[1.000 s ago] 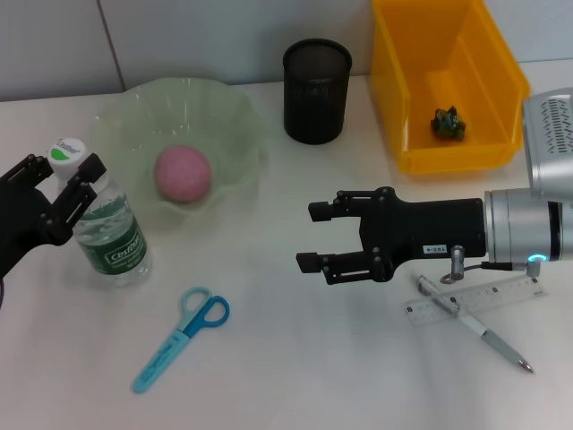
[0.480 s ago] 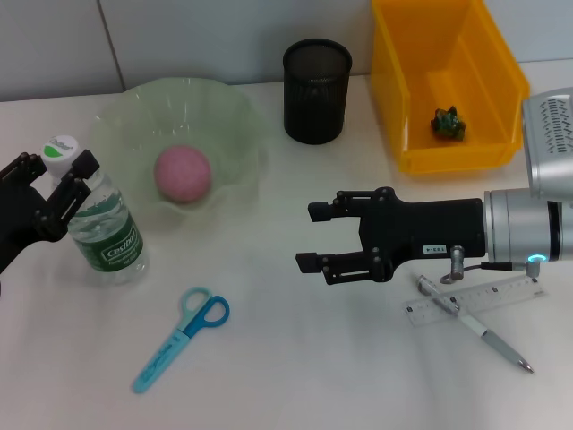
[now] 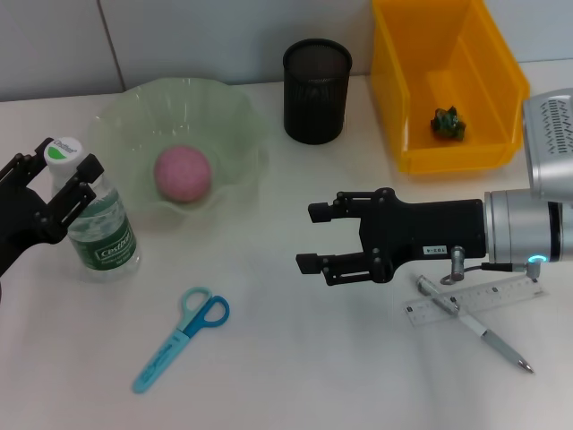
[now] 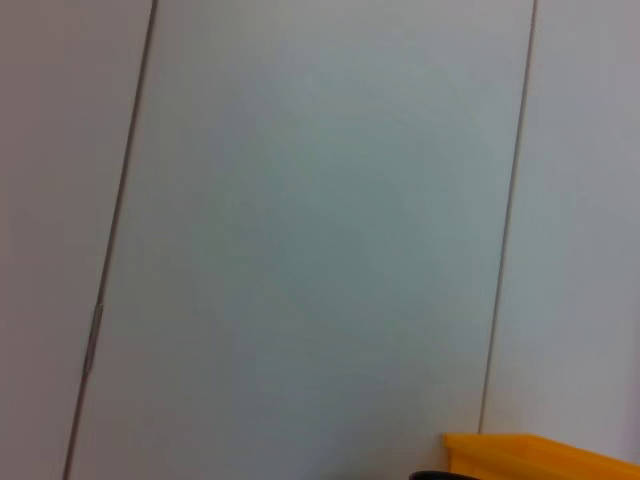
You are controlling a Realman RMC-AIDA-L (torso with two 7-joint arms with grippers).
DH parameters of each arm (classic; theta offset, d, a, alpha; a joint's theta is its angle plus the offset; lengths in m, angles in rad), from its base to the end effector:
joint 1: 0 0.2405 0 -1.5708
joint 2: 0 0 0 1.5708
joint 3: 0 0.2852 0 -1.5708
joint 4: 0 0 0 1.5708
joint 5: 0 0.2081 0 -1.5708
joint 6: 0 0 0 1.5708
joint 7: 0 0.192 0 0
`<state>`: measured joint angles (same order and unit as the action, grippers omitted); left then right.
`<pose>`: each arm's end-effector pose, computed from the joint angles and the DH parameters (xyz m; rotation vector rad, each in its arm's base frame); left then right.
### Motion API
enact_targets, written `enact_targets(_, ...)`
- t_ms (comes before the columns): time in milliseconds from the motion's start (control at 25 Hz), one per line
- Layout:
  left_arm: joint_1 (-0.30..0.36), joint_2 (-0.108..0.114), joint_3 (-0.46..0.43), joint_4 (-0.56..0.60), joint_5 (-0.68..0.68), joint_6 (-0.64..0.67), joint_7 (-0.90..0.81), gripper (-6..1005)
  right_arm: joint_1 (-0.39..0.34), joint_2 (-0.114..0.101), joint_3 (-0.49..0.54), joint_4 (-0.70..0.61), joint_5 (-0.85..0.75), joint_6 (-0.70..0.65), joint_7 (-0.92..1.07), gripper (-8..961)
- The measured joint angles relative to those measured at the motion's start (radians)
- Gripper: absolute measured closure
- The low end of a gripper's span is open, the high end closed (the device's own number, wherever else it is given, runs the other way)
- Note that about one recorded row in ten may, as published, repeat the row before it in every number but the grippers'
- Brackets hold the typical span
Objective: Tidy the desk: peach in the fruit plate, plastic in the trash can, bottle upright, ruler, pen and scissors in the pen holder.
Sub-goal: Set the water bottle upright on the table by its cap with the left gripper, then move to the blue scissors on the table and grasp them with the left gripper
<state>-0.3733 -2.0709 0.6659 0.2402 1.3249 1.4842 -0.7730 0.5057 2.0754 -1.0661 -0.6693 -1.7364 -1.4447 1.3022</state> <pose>-0.3104 0.3437 -0.0281 -2.0265 -0.5342 -1.0421 0.2330 0.3524 -0.0882 -2.8298 0.4030 0.7021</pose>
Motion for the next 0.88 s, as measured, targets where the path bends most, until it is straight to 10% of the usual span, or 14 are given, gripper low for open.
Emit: enact_targets(880, 0.096, 0.017, 0.014, 0.137, 0.029, 0.088, -0.198, 175, -0.004, 0.000, 0.004, -0.001, 0.000, -0.007, 0.008, 227)
